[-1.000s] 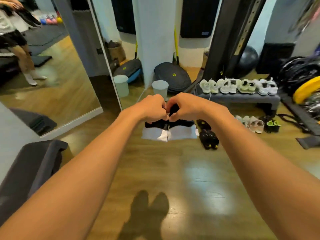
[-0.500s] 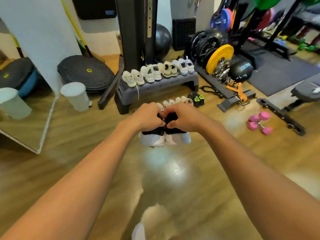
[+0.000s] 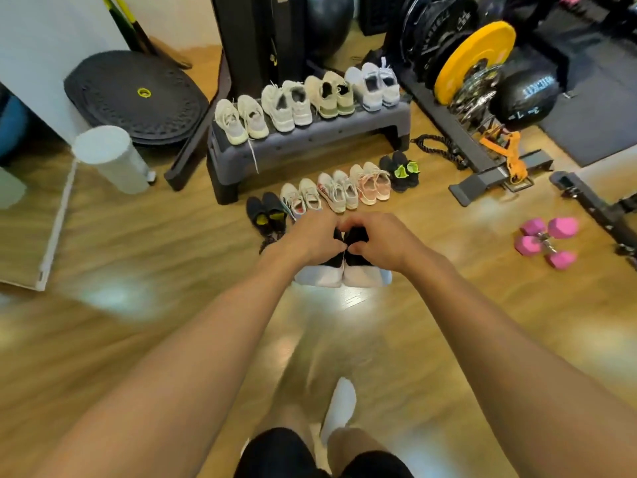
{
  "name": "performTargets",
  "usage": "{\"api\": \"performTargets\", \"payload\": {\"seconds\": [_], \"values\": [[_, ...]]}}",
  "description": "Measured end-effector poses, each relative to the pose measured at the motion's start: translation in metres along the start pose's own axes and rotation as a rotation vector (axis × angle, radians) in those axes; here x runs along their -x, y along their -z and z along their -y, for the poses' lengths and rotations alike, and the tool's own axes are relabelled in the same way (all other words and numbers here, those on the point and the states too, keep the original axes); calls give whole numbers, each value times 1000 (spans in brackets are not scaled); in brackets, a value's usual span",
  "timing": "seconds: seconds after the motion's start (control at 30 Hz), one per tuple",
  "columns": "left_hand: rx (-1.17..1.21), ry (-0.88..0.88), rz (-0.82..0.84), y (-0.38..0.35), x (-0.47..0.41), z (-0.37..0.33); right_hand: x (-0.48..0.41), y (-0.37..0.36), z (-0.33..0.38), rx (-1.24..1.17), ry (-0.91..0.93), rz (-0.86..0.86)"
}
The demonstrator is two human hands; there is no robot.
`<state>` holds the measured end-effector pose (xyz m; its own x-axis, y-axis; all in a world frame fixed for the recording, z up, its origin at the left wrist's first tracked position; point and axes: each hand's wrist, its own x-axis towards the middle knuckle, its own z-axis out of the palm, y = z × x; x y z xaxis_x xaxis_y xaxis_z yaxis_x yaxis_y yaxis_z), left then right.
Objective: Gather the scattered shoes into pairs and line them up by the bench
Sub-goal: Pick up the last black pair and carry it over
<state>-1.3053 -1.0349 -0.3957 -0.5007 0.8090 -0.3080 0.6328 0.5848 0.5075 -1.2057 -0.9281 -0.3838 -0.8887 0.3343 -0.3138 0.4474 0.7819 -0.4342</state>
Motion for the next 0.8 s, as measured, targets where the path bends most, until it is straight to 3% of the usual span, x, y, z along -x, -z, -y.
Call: {"api": "performTargets", "payload": {"seconds": [0.23, 0.43, 0.6, 0.8], "values": [[-37, 43, 192, -35, -117, 12, -109, -10, -81, -49, -74, 147], [49, 176, 248, -98, -227, 62, -215, -54, -144, -39, -131, 258], [137, 294, 229, -172, -309, 113, -305, -121, -194, -54, -216, 316], [23, 382, 227, -288, -397, 183, -394, -230, -260, 134, -206, 412]]}}
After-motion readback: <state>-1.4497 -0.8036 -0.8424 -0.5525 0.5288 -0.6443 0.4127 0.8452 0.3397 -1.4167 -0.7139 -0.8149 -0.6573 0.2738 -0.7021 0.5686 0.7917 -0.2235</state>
